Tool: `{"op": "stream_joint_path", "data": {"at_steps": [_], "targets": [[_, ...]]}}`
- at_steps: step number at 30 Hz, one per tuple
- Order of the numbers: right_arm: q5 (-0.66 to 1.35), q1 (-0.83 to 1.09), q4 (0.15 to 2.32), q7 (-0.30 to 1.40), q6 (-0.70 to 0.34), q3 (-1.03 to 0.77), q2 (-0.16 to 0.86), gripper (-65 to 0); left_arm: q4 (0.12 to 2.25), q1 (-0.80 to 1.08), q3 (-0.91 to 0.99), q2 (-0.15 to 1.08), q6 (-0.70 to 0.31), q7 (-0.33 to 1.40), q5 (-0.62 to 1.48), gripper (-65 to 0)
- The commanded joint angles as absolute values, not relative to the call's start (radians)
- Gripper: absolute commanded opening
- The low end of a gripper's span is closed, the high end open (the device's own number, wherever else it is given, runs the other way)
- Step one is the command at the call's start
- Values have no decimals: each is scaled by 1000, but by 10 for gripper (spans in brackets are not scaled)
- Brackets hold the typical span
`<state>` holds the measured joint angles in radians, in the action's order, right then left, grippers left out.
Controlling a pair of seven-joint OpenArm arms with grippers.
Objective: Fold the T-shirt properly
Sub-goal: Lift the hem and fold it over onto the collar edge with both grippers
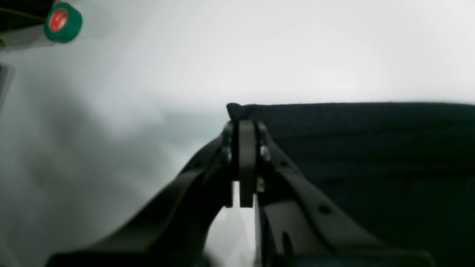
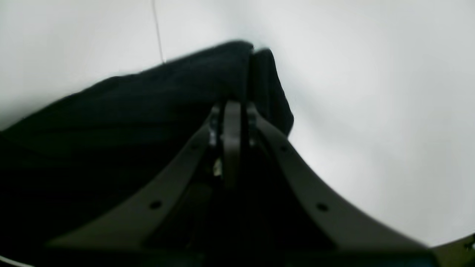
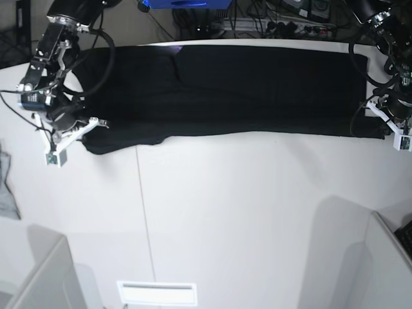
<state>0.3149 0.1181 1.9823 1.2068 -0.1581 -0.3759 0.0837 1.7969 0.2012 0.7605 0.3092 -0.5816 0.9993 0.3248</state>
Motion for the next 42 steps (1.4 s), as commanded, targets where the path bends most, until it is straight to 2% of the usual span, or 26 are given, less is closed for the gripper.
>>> {"op": "stream_joint_path", "data": {"at_steps": [1,6,15,19,25,29,35,42], "targets": [[329,120,2005,1193,-162,-384,90,-650,1816,199,766,329,-581,986,321,-650],[476,180,2015,1194,-157,-400,77,-650,1816,222,766,329,-581,984,321,-650],[786,263,2026,1196,-154,-556,82,-650,1816,242,766,329,-581,984,321,-650],[806,278,2026,1231,-113,-562,82,-650,1817,242,766,329,-581,984,321,-650],[811,298,2026,1253,-111,-564,77,-650,1817,265,768,331,-581,984,321,-650],[928,320,2026,1283,-105,-587,84,-650,1817,275,765,331,-581,984,320,-650],[1013,337,2025,1317,-13,-668,105,-650,1819,321,766,329,-581,981,320,-650],[1015,403,2022,1303,-8,-662,110,-650,1865,369,768,329,-581,981,320,-650]]}}
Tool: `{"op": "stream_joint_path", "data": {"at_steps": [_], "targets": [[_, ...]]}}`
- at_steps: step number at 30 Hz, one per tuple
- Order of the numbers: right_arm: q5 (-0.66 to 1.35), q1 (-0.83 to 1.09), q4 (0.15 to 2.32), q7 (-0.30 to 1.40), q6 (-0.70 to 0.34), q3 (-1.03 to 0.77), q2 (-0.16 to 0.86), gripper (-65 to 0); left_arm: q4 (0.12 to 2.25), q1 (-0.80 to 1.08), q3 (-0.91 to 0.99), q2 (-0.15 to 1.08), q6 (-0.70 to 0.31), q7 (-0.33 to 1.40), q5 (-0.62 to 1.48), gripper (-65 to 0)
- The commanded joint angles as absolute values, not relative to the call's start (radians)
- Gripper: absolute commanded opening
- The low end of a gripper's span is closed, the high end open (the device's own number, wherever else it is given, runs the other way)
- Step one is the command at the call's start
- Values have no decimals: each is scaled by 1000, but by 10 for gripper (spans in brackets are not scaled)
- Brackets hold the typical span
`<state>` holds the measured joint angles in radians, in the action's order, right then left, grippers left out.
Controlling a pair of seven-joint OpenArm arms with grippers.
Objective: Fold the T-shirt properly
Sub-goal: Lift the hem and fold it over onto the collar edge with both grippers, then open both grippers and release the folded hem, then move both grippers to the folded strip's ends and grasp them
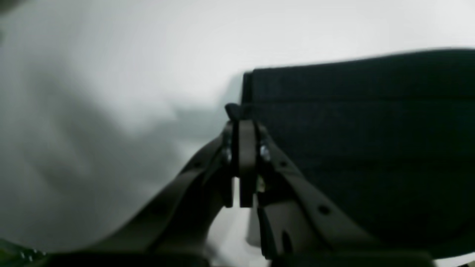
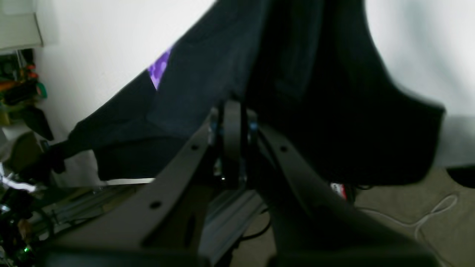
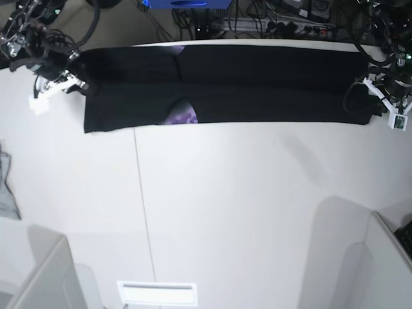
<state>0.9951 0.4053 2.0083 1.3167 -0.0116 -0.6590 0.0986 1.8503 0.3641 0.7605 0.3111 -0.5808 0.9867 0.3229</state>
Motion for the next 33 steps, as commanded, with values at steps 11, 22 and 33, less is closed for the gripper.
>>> {"op": "stream_joint_path", "data": {"at_steps": [11,22,33], "targets": [[1012,406,1995,1283,-8,-662,110,-650,1857,409,763,326,-581,980,314,-650],[1012,432,1995,1277,-8,-673,110,-495,1859,430,765,326,-581,984,311,-574],[972,441,2005,1159,-16,-644,134,-470,1893,423,822,294,-581,981,321,-184]]}}
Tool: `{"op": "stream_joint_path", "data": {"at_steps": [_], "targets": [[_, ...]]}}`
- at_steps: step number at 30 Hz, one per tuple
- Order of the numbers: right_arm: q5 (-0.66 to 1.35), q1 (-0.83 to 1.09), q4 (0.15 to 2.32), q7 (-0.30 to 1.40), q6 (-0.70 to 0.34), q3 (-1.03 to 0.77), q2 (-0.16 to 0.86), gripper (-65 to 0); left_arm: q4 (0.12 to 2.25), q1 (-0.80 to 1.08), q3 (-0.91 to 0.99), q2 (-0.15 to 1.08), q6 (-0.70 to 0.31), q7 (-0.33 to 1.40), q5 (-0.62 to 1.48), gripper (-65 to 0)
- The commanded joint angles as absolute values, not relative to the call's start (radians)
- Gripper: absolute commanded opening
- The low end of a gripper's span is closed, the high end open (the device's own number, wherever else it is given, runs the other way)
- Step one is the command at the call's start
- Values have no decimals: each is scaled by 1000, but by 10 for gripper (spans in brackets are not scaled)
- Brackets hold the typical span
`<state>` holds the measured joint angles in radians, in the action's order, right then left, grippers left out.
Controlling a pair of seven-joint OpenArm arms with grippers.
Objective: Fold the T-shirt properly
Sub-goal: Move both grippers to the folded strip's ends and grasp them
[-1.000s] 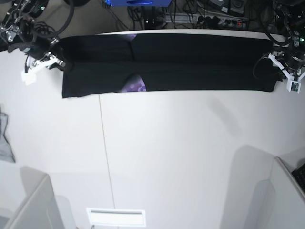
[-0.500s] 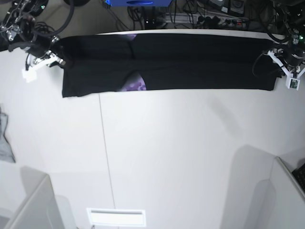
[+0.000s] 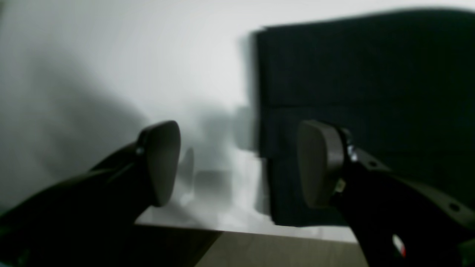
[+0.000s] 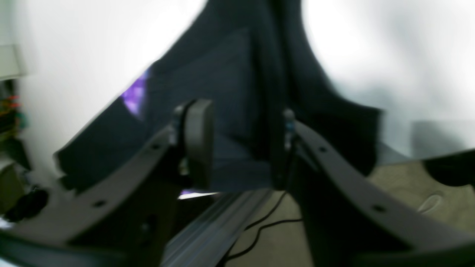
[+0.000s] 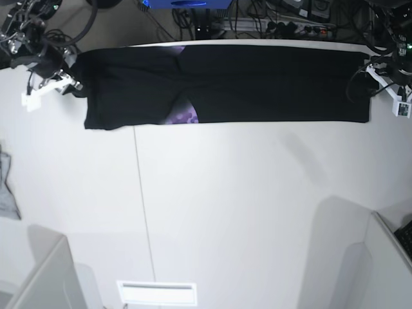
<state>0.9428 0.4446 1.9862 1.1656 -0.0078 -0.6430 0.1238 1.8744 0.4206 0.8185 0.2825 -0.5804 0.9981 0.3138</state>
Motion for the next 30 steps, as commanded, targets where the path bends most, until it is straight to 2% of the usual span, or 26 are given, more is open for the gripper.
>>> {"op": "stream_joint_path", "data": {"at_steps": [1,2,3,4,6,15,23,27,30], "targets": [[970,438,2005,1144,-16,-618,137,-507,1914,421,832,277,-581,981,321,-209],[970,432,2003,1124,-16,-593,140,-560,1933,421,843,263,-581,981,321,-253],[970,424,1997,1102,-16,-573,145,-632,1940,420,843,251,-581,981,321,-327],[970,415,1992,1084,-16,-558,145,-650,1942,418,837,242,-581,980,321,-411],[970,386,1954,1052,-16,-529,145,-650,1939,394,816,222,-581,980,320,-650],[957,200,1695,1035,-16,-483,188,-650,1885,367,751,177,-581,980,311,-650],[668,105,1521,980,-16,-484,196,-650,1885,377,760,179,-581,980,309,-650],[664,111,1537,958,-16,-483,199,-650,1885,377,760,179,-581,980,309,-650],[665,159,1670,960,-16,-481,196,-650,1883,371,759,179,-579,978,309,-650]]}}
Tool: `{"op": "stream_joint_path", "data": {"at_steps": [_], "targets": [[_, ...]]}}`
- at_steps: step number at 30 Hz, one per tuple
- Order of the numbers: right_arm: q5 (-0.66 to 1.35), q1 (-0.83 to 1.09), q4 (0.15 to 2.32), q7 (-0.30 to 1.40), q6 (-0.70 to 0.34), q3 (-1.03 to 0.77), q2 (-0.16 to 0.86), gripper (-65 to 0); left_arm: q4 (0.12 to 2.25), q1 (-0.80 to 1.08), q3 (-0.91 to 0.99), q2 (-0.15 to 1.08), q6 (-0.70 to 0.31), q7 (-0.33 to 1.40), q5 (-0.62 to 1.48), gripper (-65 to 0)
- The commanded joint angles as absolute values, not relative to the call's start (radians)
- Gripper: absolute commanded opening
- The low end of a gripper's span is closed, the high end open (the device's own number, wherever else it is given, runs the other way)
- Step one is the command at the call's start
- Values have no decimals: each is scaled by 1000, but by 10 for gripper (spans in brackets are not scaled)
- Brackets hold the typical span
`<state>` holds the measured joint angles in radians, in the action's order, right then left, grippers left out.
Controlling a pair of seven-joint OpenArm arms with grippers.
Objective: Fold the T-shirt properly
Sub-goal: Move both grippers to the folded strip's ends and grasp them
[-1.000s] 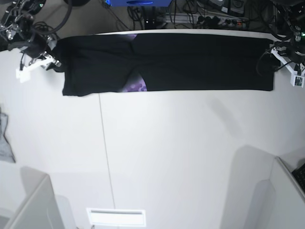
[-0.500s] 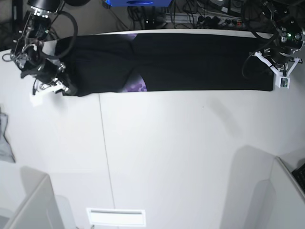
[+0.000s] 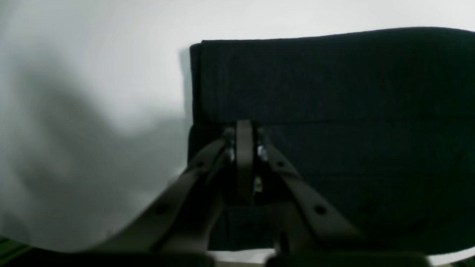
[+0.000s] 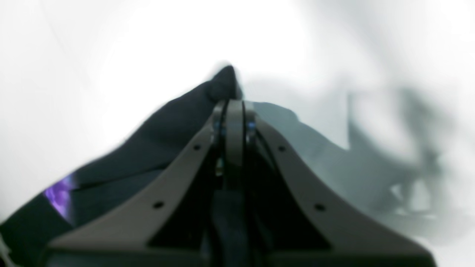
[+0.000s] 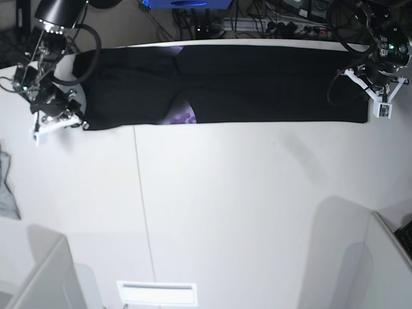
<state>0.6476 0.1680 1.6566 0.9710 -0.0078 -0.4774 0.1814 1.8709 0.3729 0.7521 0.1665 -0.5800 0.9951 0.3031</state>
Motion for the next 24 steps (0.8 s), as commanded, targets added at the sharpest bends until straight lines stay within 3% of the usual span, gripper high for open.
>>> {"op": "stream_joint_path", "data": {"at_steps": [1,5,8,12,18,24], "targets": [[665,180,1730,961,-16,-473,194,-650,1882,367,759,179,-578,978,309,-650],[662,278,1911,961,-8,-348,194,-650,1827,348,759,179,-578,958,309,-650],[659,323,1923,954,-7,-282,193,-650,1756,348,751,177,-572,874,308,-650],[598,358,1856,918,-7,-251,165,-650,1653,348,751,180,-506,808,306,-650],[314,348,1753,851,-10,-211,90,-650,1561,335,750,182,-498,794,308,-650],[219,263,1656,811,-10,-189,51,-650,1466,255,713,185,-496,794,251,-650]]}}
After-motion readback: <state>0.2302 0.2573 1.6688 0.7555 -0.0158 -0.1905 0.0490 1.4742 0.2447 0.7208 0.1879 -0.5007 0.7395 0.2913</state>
